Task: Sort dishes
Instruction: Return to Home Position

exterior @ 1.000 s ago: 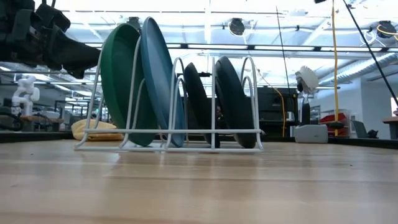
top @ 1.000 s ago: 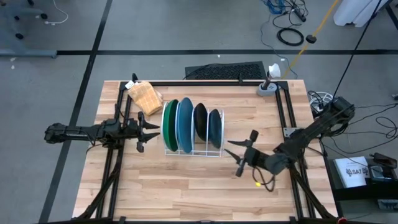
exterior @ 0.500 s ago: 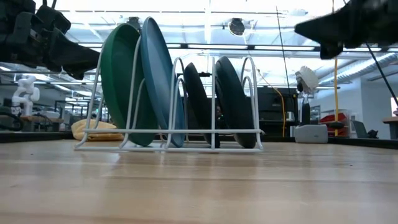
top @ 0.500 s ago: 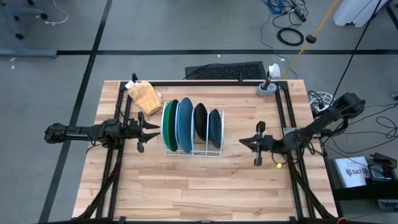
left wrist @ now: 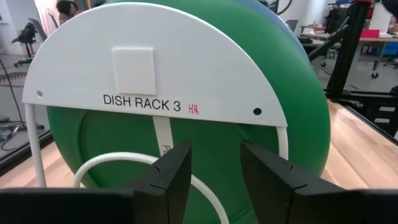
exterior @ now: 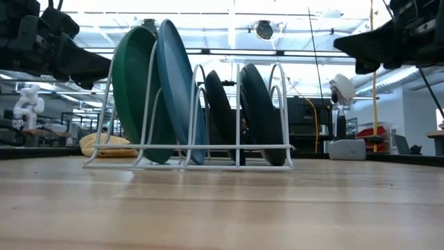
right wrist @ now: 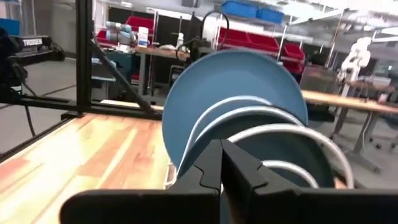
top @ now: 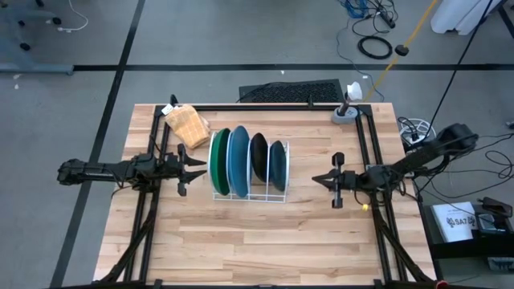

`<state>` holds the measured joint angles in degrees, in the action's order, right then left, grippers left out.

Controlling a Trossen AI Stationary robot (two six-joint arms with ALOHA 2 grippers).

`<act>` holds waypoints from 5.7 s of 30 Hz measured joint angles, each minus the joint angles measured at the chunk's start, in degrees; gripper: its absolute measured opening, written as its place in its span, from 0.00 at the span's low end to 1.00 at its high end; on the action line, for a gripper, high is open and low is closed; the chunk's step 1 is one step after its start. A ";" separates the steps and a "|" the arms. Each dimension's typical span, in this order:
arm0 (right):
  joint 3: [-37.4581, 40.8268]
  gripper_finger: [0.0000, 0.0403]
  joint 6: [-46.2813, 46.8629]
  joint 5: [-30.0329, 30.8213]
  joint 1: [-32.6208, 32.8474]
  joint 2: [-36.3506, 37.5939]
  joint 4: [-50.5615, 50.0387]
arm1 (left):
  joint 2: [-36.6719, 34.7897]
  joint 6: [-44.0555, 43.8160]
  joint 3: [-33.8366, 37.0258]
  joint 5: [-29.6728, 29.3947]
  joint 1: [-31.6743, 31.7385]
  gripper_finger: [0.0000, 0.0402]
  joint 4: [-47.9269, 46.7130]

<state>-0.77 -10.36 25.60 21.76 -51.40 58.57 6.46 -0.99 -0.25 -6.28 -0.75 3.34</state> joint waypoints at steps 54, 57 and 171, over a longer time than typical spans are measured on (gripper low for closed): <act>-0.05 0.00 3.74 -19.78 -16.12 51.33 -56.29 | 2.84 1.40 0.00 9.32 10.96 0.37 -2.78; -0.05 0.00 4.08 -20.01 -17.09 51.35 -56.42 | 2.84 1.40 0.00 9.46 11.29 0.37 -2.76; -0.05 0.00 3.69 -18.20 -18.01 51.22 -56.40 | -6.20 4.43 -1.88 2.56 11.28 0.37 -6.69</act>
<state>-0.82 -6.67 7.40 3.75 -0.19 2.17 0.25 3.44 -2.13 -3.73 10.52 -3.36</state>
